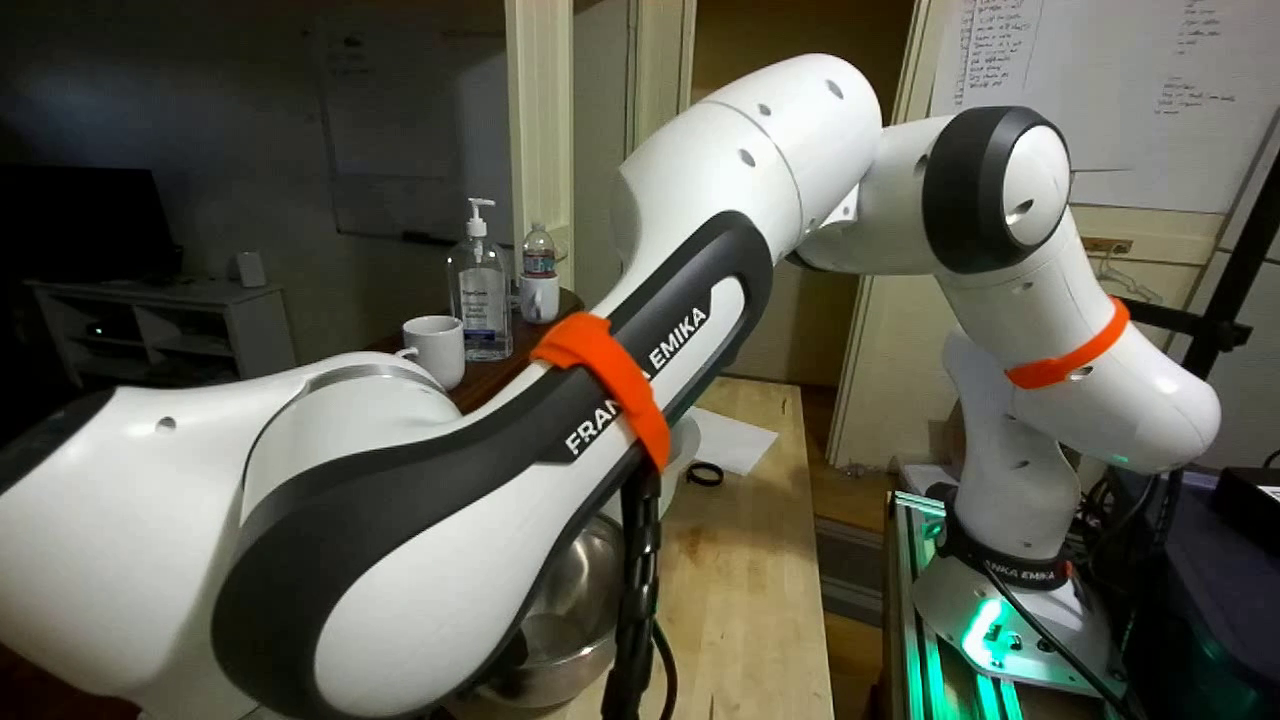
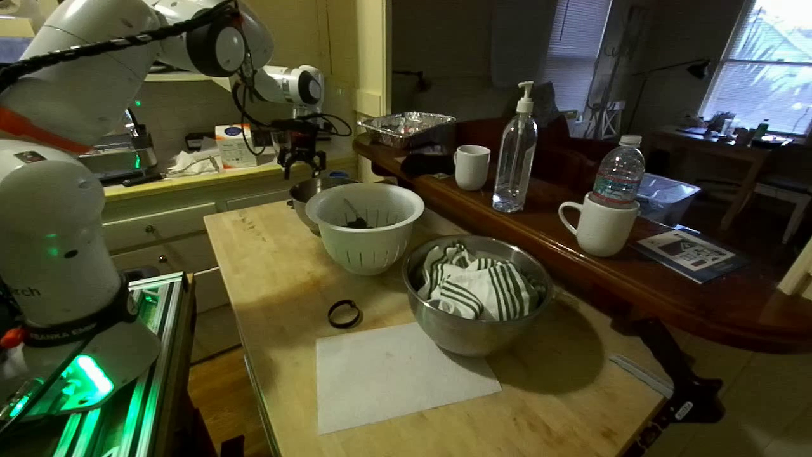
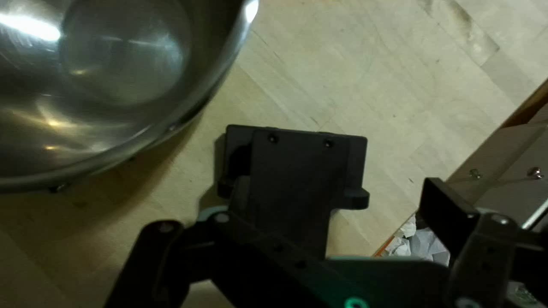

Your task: Put the blue spoon on the top countertop

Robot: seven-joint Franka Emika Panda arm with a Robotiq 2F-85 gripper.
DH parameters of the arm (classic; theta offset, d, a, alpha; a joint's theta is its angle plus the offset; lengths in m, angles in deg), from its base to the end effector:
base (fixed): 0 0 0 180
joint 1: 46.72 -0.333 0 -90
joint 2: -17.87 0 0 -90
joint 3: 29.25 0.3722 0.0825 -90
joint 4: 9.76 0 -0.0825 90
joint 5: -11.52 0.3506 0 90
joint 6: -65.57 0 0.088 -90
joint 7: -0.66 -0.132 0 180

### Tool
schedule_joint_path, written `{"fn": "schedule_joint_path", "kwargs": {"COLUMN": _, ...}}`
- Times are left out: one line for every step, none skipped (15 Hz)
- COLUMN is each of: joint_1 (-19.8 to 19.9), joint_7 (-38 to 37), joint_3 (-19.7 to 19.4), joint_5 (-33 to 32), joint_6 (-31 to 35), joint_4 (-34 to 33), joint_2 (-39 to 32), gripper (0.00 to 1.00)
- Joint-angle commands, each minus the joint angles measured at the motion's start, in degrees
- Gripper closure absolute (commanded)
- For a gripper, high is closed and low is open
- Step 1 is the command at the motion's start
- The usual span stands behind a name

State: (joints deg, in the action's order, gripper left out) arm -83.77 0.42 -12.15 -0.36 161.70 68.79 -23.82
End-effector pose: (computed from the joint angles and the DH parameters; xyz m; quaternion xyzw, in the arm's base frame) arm 0.4541 0.5092 0.3074 0.8678 0.4579 -0.1736 0.0840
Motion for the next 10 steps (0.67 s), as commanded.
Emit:
{"fn": "schedule_joint_path", "kwargs": {"joint_1": -1.0, "joint_7": -4.7, "joint_3": -0.9, "joint_5": 3.0, "joint_6": -1.2, "joint_4": -1.0, "joint_2": -0.8, "gripper": 0.00}}
{"fn": "schedule_joint_path", "kwargs": {"joint_1": -0.9, "joint_7": -2.2, "joint_3": -0.9, "joint_5": 1.7, "joint_6": -0.3, "joint_4": -0.6, "joint_2": -0.4, "gripper": 0.00}}
{"fn": "schedule_joint_path", "kwargs": {"joint_1": -0.9, "joint_7": -2.9, "joint_3": -1.0, "joint_5": 1.9, "joint_6": -0.3, "joint_4": -0.6, "joint_2": -0.4, "gripper": 0.00}}
{"fn": "schedule_joint_path", "kwargs": {"joint_1": -1.0, "joint_7": -3.2, "joint_3": -1.0, "joint_5": 2.0, "joint_6": -0.3, "joint_4": -0.6, "joint_2": -0.4, "gripper": 0.00}}
{"fn": "schedule_joint_path", "kwargs": {"joint_1": -1.0, "joint_7": -3.5, "joint_3": -1.1, "joint_5": 2.1, "joint_6": -0.3, "joint_4": -0.6, "joint_2": -0.4, "gripper": 0.00}}
{"fn": "schedule_joint_path", "kwargs": {"joint_1": -1.7, "joint_7": -6.1, "joint_3": -1.9, "joint_5": 1.4, "joint_6": -0.4, "joint_4": -0.3, "joint_2": -0.1, "gripper": 0.00}}
{"fn": "schedule_joint_path", "kwargs": {"joint_1": -1.5, "joint_7": -6.3, "joint_3": -2.1, "joint_5": 1.4, "joint_6": 0.3, "joint_4": 0.2, "joint_2": -0.1, "gripper": 0.00}}
{"fn": "schedule_joint_path", "kwargs": {"joint_1": -1.6, "joint_7": -6.8, "joint_3": -2.4, "joint_5": 1.5, "joint_6": 0.3, "joint_4": 0.4, "joint_2": 0.0, "gripper": 0.00}}
{"fn": "schedule_joint_path", "kwargs": {"joint_1": -1.5, "joint_7": -7.5, "joint_3": -2.7, "joint_5": 1.6, "joint_6": 1.2, "joint_4": 0.9, "joint_2": 0.1, "gripper": 0.00}}
{"fn": "schedule_joint_path", "kwargs": {"joint_1": -1.3, "joint_7": -8.4, "joint_3": -2.8, "joint_5": 2.2, "joint_6": 1.8, "joint_4": 1.4, "joint_2": 0.3, "gripper": 0.00}}
